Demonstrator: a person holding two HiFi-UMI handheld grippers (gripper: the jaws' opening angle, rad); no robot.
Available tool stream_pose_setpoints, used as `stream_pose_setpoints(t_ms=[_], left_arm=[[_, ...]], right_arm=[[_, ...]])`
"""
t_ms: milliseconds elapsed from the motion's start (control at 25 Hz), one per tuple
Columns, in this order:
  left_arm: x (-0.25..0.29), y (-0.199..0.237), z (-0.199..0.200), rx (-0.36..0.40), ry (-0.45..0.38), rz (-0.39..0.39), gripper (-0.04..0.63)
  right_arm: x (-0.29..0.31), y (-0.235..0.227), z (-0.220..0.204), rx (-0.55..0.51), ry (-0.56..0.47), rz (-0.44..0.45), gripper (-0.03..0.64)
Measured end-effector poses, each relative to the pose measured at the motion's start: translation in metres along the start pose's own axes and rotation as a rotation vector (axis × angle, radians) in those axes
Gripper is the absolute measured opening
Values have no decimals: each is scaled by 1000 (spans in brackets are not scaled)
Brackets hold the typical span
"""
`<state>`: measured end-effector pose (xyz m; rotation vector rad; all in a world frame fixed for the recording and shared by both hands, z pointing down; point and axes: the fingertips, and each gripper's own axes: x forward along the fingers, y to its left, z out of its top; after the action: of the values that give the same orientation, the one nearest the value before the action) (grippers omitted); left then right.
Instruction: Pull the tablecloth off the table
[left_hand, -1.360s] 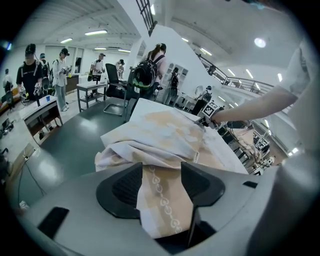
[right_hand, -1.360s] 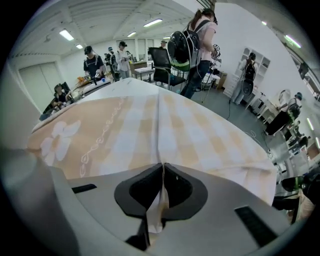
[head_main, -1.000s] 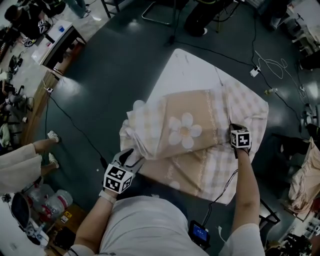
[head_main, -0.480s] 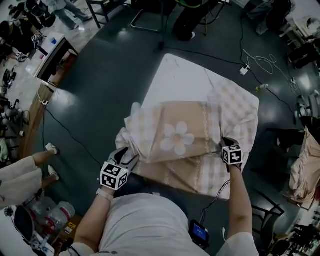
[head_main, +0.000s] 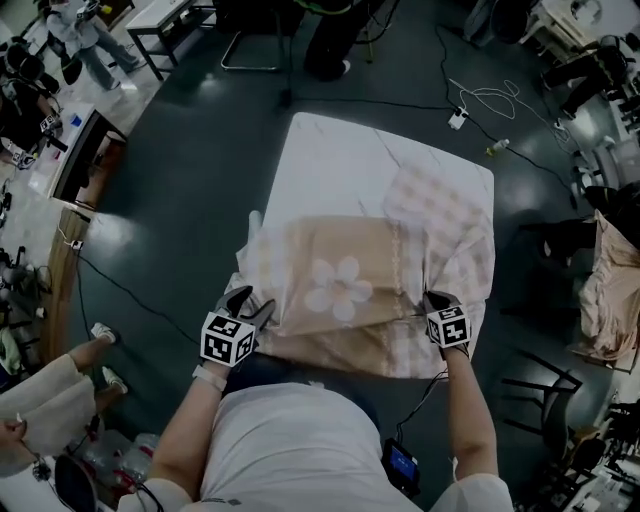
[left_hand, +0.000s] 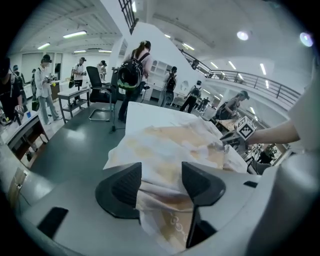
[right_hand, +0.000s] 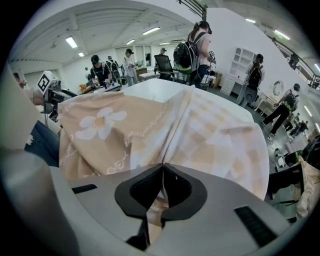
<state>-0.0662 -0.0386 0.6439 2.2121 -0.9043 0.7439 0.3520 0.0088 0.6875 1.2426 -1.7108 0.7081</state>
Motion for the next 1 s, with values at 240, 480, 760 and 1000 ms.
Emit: stream_pose_setpoints(t_ms=[240,480,760,1000], left_arm=[[14,10,12,7,5,-3,238],[22,47,23,-30,5,32,241],[31,87,25,-93,11,59,241],[52,115,17,-179,27,34,259]], right_arm=[[-15,16,-30,29,33,34,28],[-19,14,-36,39,66,59,31],[-34,-18,-3,46,41,91,154],[-33,-82,40,161,-24,4,218]])
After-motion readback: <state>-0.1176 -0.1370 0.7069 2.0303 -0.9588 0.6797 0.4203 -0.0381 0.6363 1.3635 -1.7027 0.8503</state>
